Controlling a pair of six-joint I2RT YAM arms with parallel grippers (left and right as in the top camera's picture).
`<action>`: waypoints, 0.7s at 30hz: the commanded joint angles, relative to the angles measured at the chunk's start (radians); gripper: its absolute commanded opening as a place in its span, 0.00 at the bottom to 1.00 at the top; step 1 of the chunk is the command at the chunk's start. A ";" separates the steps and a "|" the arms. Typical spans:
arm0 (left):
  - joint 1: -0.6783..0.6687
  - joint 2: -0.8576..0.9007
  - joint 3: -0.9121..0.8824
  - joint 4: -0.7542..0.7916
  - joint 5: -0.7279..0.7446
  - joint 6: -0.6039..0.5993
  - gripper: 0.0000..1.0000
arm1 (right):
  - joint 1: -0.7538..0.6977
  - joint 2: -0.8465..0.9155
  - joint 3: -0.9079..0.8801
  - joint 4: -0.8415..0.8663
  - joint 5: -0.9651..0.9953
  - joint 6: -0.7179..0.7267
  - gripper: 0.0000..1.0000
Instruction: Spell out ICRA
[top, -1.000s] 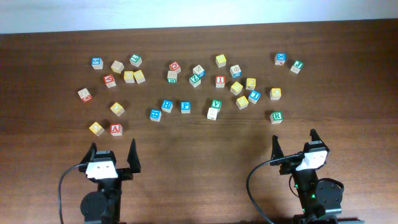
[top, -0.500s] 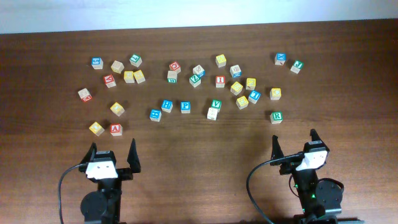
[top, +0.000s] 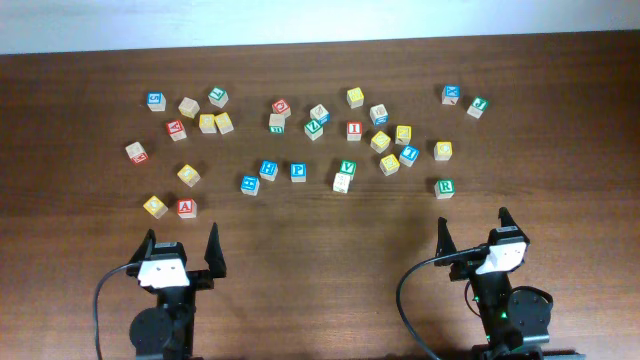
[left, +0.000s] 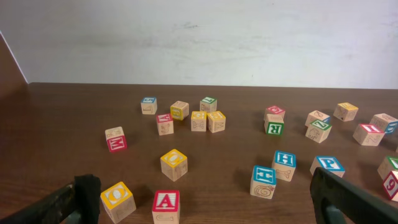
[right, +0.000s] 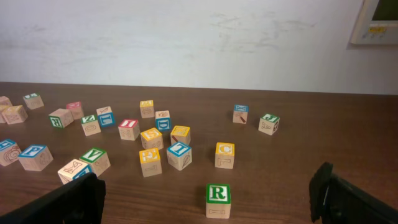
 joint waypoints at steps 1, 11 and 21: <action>0.006 -0.004 -0.003 -0.006 0.007 0.013 0.99 | -0.008 -0.006 -0.006 -0.004 0.001 -0.001 0.98; 0.006 -0.004 -0.003 -0.006 0.007 0.013 0.99 | -0.008 -0.006 -0.006 -0.004 0.002 -0.001 0.98; 0.006 -0.004 -0.002 -0.002 0.050 0.012 0.99 | -0.008 -0.006 -0.006 -0.004 0.002 -0.001 0.98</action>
